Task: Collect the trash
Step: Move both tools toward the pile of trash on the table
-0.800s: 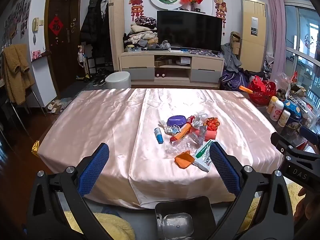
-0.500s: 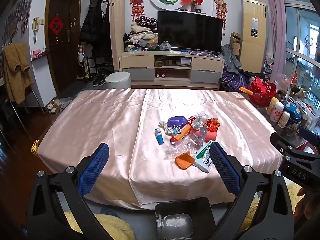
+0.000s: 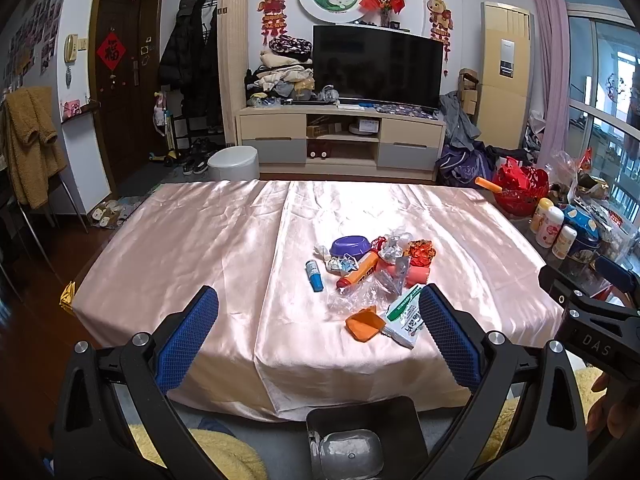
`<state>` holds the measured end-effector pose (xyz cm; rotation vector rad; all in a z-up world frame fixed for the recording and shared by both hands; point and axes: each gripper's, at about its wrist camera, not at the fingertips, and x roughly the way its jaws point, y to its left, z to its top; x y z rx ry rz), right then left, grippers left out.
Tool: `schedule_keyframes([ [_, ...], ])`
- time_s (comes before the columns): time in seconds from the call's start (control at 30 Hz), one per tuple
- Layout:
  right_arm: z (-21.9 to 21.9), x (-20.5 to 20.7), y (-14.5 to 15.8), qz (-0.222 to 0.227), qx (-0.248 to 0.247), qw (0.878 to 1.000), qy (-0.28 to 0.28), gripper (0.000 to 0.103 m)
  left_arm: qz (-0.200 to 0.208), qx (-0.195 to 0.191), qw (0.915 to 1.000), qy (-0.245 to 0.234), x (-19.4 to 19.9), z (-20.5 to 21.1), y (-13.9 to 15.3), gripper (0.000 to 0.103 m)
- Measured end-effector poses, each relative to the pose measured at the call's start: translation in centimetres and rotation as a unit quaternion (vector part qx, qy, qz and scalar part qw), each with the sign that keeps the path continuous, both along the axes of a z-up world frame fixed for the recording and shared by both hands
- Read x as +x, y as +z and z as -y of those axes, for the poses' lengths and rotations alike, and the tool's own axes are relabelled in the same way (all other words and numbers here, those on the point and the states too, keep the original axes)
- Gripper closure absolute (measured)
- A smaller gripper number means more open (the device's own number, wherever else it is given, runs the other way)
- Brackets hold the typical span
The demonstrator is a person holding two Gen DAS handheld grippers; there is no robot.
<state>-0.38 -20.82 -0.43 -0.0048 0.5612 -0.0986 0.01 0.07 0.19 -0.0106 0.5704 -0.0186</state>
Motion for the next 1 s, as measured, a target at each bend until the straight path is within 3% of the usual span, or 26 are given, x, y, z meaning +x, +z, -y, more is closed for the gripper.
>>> schedule_keyframes([
  [1.0,-0.43,-0.08,0.07,0.001,0.005,1.0,0.005,0.003,0.001,0.001,1.0,0.0,-0.15,0.1,0.24,0.008],
])
